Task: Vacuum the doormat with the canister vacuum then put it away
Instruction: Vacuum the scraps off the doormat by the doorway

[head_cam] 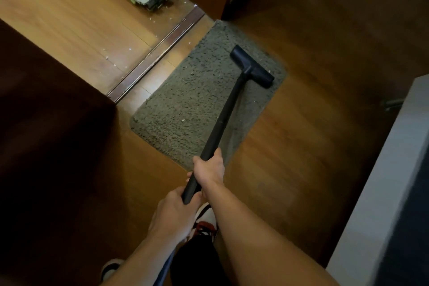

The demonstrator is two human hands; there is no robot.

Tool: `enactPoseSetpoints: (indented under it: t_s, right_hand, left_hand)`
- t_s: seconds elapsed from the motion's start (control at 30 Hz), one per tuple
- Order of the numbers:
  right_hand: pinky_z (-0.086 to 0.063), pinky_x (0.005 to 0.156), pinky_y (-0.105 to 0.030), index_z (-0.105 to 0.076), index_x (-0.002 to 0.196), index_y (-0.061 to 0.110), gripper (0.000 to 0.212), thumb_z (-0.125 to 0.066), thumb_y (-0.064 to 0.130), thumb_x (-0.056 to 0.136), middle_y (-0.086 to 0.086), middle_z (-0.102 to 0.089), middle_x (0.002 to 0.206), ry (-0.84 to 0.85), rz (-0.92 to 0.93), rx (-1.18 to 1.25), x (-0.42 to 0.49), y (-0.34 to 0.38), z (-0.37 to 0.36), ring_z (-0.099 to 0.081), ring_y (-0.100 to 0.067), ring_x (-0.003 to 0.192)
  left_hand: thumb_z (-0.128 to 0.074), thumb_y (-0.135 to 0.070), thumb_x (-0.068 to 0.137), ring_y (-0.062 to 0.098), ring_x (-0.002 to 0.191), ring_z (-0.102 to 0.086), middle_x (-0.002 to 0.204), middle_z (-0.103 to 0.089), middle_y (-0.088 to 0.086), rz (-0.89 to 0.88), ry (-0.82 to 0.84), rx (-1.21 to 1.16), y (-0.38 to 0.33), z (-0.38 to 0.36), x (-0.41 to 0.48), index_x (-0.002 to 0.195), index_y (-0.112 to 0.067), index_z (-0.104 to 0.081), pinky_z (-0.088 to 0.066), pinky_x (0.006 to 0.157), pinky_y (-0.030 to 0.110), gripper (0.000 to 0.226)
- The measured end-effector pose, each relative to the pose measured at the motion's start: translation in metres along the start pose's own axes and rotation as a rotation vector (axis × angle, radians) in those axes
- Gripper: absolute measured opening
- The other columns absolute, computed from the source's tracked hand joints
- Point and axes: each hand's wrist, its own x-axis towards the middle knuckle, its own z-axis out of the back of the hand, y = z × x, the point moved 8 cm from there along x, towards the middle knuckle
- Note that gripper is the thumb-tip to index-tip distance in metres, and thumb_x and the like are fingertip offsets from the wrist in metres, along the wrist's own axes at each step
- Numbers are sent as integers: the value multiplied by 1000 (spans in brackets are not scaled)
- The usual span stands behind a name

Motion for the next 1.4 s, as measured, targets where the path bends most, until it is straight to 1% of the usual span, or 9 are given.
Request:
enactPoseSetpoints:
  t_s: [0.07, 0.23, 0.47, 0.7, 0.83, 0.93, 1.07, 1.2, 1.4]
  right_hand:
    - [-56, 47, -27, -37, 127, 22, 38, -59, 14, 97, -4, -61, 95, -9, 4, -5, 11, 11, 11, -64, -14, 46]
    - [-63, 57, -45, -40, 128, 22, 41, -61, 12, 94, -15, -67, 98, -33, -29, 27, 29, 26, 27, -65, -17, 46]
    - [-62, 53, -37, -38, 132, 21, 45, -62, 14, 95, -13, -67, 98, -54, -17, 5, 26, 29, 28, -66, -15, 47]
    - [-63, 56, -39, -39, 123, 18, 37, -61, 15, 94, -11, -64, 100, -38, -7, -53, 1, 14, 1, -68, -17, 50]
    - [-59, 49, -29, -39, 123, 18, 36, -62, 16, 95, -11, -63, 102, -27, -5, -55, -23, 2, -26, -66, -15, 48]
    - [-60, 49, -30, -40, 124, 19, 38, -62, 17, 93, -10, -63, 102, -30, -15, -57, -41, -9, -47, -69, -19, 55]
    - [-54, 43, -25, -36, 133, 20, 47, -61, 12, 94, -12, -63, 99, -18, -25, 2, -66, -25, -71, -63, -13, 42]
    - [-55, 45, -26, -31, 144, 22, 60, -62, 13, 94, -11, -63, 100, 1, -50, 26, -89, -43, -93, -63, -12, 41]
    - [-56, 47, -28, -33, 122, 25, 40, -60, 11, 96, -10, -60, 95, 37, -56, 76, -107, -56, -106, -63, -15, 46]
  left_hand:
    - [-56, -49, 94, 24, 52, -59, 66, -64, 6, -21, 10, -21, -16, -5, 7, 89, -25, -62, -54, 56, 43, 26]
    - [-57, -49, 94, 25, 53, -57, 67, -62, 7, -33, 19, -50, -44, -13, 18, 87, -24, -62, -49, 55, 36, 26]
    - [-57, -46, 96, 21, 52, -59, 68, -63, 6, -35, 30, -44, -45, -11, 18, 89, -22, -62, -51, 55, 34, 26]
    - [-57, -48, 94, 24, 55, -62, 72, -68, 9, -1, 22, -51, -9, 6, 3, 91, -26, -62, -58, 60, 45, 23]
    - [-58, -44, 96, 23, 50, -61, 63, -66, 7, 9, 2, -90, 22, 23, -14, 93, -26, -62, -55, 52, 35, 19]
    - [-58, -42, 96, 23, 51, -61, 62, -65, 7, 9, -4, -99, 41, 38, -27, 93, -25, -62, -53, 50, 32, 18]
    - [-57, -43, 96, 21, 48, -60, 59, -64, 5, 7, -30, -57, 69, 54, -44, 92, -27, -62, -52, 47, 29, 17]
    - [-56, -42, 97, 19, 47, -60, 60, -65, 5, 32, -19, -21, 97, 67, -60, 93, -25, -61, -52, 48, 27, 18]
    - [-56, -41, 97, 16, 45, -57, 60, -64, 3, 62, -24, -1, 117, 75, -71, 94, -23, -60, -51, 49, 27, 18]
